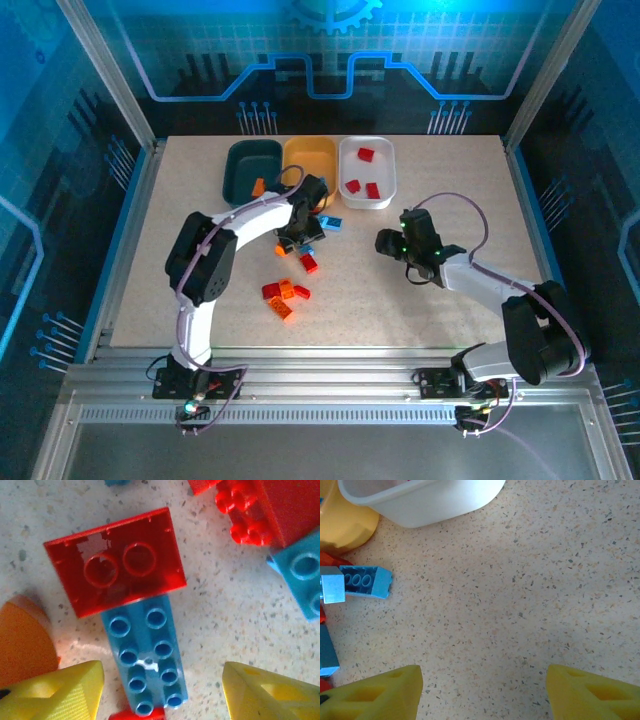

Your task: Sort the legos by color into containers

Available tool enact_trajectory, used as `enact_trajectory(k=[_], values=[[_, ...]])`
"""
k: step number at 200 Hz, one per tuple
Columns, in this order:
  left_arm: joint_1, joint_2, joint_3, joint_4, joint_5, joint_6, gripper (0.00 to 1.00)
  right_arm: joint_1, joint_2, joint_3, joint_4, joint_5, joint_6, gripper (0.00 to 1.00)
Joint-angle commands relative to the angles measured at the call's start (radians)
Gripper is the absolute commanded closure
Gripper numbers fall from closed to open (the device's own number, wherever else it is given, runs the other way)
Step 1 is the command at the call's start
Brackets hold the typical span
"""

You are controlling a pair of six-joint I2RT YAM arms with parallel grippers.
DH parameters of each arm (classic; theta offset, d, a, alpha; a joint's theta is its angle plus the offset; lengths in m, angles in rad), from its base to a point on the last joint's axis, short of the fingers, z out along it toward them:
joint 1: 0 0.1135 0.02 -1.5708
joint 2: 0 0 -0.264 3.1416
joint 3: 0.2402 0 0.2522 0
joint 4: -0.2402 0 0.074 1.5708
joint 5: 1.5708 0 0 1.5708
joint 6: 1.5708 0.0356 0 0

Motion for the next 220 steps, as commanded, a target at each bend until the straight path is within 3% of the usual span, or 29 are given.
enact_trajectory(k=[1, 39, 84, 112, 141, 166, 203, 220], values=[[0.016, 0.048, 0.015, -0.017, -0.048, -0.019, 0.39, 0.017, 0.01, 0.025, -0.004, 0.008, -0.012, 0.33], [0.027, 0.054, 0.001, 0.014, -0.036, -0.008, 0.49, 0.017, 0.008, 0.025, -0.004, 0.005, -0.015, 0.33], [0.011, -0.04, -0.045, 0.049, -0.014, 0.028, 0.77, 0.018, 0.002, 0.024, -0.005, 0.008, -0.017, 0.34], [-0.01, -0.112, 0.0, 0.045, -0.017, 0.087, 0.83, 0.019, -0.004, 0.022, -0.004, 0.008, -0.018, 0.34], [0.026, -0.053, 0.191, -0.01, -0.025, 0.173, 0.83, 0.019, 0.003, 0.024, -0.004, 0.009, -0.019, 0.34], [0.092, 0.1, 0.432, -0.078, 0.03, 0.203, 0.82, 0.02, 0.007, 0.024, -0.002, 0.009, -0.018, 0.35], [0.131, 0.356, 0.896, -0.295, 0.014, 0.244, 0.8, 0.022, -0.02, 0.018, -0.004, 0.019, -0.024, 0.35], [0.149, 0.406, 0.998, -0.319, 0.017, 0.238, 0.84, 0.024, -0.022, 0.016, -0.003, 0.026, -0.028, 0.36]])
